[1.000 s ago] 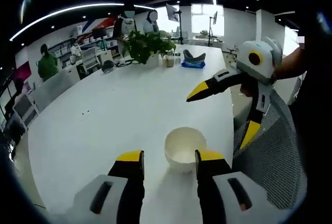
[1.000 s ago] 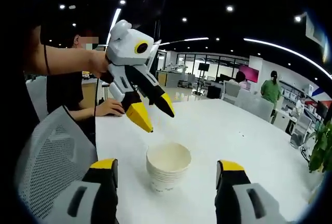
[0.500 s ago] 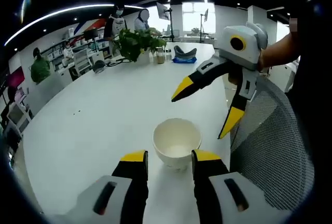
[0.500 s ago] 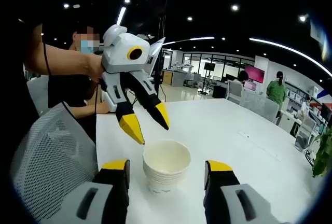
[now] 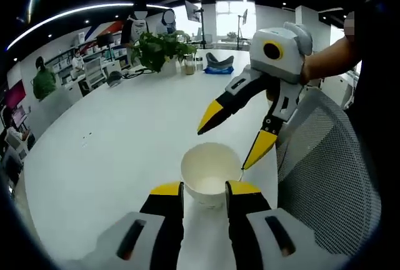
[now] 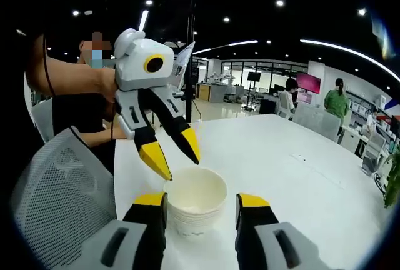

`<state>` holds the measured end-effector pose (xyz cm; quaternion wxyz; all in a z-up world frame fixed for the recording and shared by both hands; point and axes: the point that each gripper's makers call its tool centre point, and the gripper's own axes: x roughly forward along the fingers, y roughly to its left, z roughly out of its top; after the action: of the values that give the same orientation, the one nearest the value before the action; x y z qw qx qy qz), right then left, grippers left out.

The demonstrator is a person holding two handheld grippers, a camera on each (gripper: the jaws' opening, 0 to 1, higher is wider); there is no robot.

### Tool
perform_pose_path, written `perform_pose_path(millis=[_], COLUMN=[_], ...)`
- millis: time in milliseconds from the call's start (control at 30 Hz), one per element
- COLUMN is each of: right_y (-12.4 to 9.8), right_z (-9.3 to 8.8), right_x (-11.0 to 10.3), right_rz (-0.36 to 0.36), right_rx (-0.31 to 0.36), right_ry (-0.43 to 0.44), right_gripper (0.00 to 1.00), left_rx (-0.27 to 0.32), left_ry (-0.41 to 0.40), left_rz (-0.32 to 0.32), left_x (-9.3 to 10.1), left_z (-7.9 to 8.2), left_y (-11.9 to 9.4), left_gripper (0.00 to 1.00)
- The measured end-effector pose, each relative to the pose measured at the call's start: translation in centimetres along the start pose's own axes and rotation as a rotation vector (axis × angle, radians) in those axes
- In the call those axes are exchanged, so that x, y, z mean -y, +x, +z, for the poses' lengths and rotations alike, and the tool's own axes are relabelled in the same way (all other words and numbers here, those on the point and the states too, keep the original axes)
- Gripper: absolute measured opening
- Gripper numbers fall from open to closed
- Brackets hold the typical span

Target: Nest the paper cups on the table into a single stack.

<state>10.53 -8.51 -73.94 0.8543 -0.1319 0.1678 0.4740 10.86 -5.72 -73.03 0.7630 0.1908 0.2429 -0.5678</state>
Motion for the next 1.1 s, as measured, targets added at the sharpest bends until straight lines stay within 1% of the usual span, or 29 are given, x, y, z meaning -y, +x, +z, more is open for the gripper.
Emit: perform_pose_path(millis=[100, 233, 433, 600, 800, 900, 967, 1100], right_y=[0.1, 0.1, 0.0, -0.4, -1.0, -1.4, -1.7, -2.2], right_z=[0.0, -0.1, -0.1, 0.0, -0.2, -0.5, -0.6, -1.3], right_x=[-0.2, -0.3, -0.3, -0.3, -0.5, -0.6, -0.6, -0.6], right_rz=[0.007, 0.006, 0.006, 0.0, -0.006, -0.015, -0.023, -0.038], right_rx=[0.001, -0.001, -0.011, -0.007, -0.016, -0.02, -0.023, -0.028], right_ry=[-0.001, 0.004, 0.002, 0.013, 0.024, 0.028, 0.031, 0.028], right_gripper=[0.37, 0.37, 0.41, 0.45, 0.52, 0.57, 0.6, 0.68], left_rx=[0.003, 0.003, 0.017, 0.049, 0.083, 0.124, 0.14, 0.17], left_ry=[0.0, -0.003, -0.007, -0.022, -0.042, -0.06, -0.073, -0.118], left_rz=[-0.003, -0.003, 0.007, 0.024, 0.051, 0.077, 0.094, 0.128], left_x=[0.1, 0.0, -0.1, -0.5, -0.7, -0.9, -1.0, -1.0], left_z=[0.1, 0.0, 0.2, 0.7, 0.9, 1.0, 1.0, 0.2], left_y=[0.2, 0.2, -0.1, -0.8, -1.5, -2.0, -2.3, -3.0], left_gripper=[0.24, 0.25, 0.28, 0.32, 0.38, 0.4, 0.43, 0.51])
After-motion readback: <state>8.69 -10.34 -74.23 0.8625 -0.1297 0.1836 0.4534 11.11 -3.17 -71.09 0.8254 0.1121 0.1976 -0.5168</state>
